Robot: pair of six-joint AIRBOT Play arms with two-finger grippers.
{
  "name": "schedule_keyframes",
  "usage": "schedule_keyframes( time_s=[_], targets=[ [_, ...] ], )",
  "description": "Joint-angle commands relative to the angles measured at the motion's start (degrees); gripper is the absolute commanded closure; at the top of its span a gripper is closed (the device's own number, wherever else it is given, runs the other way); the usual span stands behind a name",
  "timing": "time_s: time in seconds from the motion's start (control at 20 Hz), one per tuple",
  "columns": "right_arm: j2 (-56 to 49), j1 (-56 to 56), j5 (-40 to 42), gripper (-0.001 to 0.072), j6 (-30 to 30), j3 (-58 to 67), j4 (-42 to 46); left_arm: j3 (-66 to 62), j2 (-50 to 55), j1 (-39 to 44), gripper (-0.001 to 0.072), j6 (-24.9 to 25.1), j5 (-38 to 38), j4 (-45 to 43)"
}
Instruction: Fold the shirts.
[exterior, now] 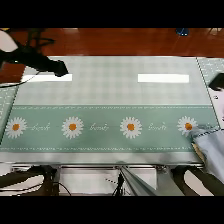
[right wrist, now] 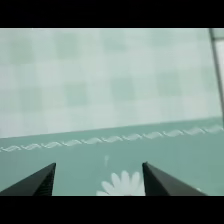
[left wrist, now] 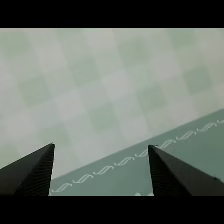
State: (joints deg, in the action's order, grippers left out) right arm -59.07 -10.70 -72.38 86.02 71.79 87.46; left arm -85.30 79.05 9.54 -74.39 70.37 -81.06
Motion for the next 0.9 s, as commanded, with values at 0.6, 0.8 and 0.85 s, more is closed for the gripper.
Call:
schedule_keyframes(
  time_s=[0.6,0.8,0.85],
  targets=[
    [-9.92,16.22,-9.7,0.0103,5.62,1.42,2.97,-0.76,0.28,14.43,-0.0004,-11.85,4.04,-13.0],
    [-9.92,16.22,-9.7,0.0103,5.62,1.42,2.97,-0.76,0.28,14.43,-0.0004,-11.85,4.04,-13.0],
    [-9.92,16.22,-9.7,0.0103,5.62,1.42,2.97,-0.76,0.28,14.43,-0.0004,-11.85,4.04,-13.0]
  ],
)
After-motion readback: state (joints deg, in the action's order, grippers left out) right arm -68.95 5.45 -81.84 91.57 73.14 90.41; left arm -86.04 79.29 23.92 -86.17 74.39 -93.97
